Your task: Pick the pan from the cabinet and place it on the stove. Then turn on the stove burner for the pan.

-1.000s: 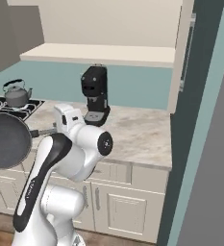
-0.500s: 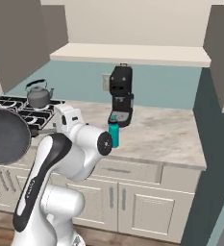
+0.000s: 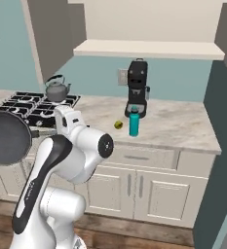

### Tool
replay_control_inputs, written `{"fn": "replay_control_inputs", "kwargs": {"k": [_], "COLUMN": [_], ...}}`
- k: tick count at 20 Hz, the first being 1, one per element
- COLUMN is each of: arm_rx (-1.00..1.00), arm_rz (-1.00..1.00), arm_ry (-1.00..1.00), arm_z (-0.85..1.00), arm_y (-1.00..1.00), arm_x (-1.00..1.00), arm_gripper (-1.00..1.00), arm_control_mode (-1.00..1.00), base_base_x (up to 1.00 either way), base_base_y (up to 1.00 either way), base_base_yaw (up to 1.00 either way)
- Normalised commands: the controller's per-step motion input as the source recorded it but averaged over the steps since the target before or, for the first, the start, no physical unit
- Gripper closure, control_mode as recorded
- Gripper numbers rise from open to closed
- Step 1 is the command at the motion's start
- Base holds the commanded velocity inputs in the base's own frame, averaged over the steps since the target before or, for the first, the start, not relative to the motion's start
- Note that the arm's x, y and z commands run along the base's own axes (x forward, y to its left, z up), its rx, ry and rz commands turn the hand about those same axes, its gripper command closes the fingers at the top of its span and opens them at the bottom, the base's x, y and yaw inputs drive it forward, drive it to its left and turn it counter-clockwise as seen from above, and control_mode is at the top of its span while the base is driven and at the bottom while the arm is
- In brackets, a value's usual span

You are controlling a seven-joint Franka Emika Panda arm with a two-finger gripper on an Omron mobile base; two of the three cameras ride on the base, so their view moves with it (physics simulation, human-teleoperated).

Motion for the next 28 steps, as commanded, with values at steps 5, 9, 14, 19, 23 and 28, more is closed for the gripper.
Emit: {"fn": "replay_control_inputs", "kwargs": {"k": [5,9,14,19,23,28], "arm_rx": [0.00,0.00,0.00,0.00,0.00,0.00], "arm_rz": [0.00,0.00,0.00,0.00,0.00,0.00], "arm_ry": [0.00,0.00,0.00,0.00,0.00,0.00], "arm_z": [0.00,0.00,0.00,0.00,0.00,0.00], "arm_y": [0.00,0.00,0.00,0.00,0.00,0.00], "arm_x": [0.00,0.00,0.00,0.00,0.00,0.00], "arm_gripper": [1.00,1.00,1.00,1.00,1.00,1.00], "arm_control_mode": [1.00,1.00,1.00,1.00,1.00,1.00], "base_base_x": [-0.48,-0.18,-0.09,-0.01,0.16,0.33], "base_base_y": [0.55,0.74,0.73,0.67,0.64,0.69], "base_base_yaw": [-0.06,-0.08,-0.09,-0.08,-0.06,-0.03]}}
